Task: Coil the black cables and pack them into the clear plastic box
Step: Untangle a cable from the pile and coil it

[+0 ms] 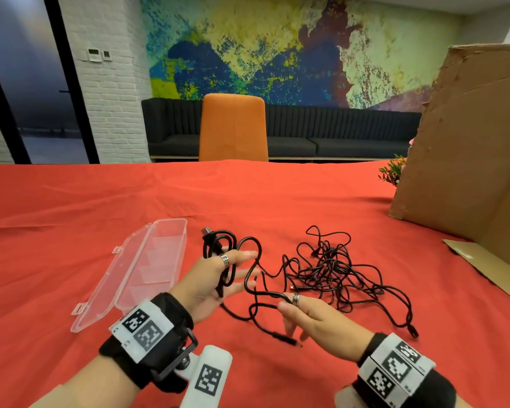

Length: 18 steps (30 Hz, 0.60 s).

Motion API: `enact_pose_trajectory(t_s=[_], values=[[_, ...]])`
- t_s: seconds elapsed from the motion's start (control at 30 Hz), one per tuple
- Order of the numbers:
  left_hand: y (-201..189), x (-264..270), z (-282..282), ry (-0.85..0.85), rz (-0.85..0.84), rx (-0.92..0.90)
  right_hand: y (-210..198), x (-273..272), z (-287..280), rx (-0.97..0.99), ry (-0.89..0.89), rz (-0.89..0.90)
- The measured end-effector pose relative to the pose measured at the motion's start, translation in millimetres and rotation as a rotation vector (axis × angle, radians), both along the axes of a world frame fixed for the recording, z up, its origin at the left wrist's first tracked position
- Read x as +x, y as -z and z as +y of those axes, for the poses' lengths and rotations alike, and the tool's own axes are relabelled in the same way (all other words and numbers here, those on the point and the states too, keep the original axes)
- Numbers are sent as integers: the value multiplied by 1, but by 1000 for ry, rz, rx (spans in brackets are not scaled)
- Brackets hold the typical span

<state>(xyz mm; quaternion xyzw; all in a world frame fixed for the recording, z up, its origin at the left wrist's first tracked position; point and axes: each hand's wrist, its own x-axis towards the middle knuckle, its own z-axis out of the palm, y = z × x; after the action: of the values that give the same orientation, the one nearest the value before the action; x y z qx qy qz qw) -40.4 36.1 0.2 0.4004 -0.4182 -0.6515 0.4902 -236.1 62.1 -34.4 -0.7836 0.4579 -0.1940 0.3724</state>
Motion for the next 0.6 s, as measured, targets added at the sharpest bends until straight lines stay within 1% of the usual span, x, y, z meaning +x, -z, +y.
enact_pose_trajectory(t_s=[0.03, 0.1, 0.2, 0.27, 0.33, 0.37, 0.47, 0.53, 0.6], values=[[0, 1, 1, 45, 4, 7, -3, 3, 0, -73, -5, 25], [0, 3, 2, 105, -43, 15, -11, 7, -1, -200, -30, 107], [3, 6, -1, 115, -145, 21, -18, 9, -7, -436, -6, 295], [3, 7, -2, 124, -218, 15, -26, 10, -10, -559, -18, 307], [1, 9, -1, 177, -291, 3, -30, 7, -15, -556, -81, 282], [-1, 11, 1, 219, -319, 0, -31, 4, -19, -548, -115, 302], [-6, 17, 6, 371, -425, -9, -29, -7, -29, -655, -177, 436], [-8, 19, 9, 475, -503, -31, -29, -10, -32, -666, -170, 531], [-9, 14, 15, 592, -523, -50, -29, -5, -33, -640, -144, 583]])
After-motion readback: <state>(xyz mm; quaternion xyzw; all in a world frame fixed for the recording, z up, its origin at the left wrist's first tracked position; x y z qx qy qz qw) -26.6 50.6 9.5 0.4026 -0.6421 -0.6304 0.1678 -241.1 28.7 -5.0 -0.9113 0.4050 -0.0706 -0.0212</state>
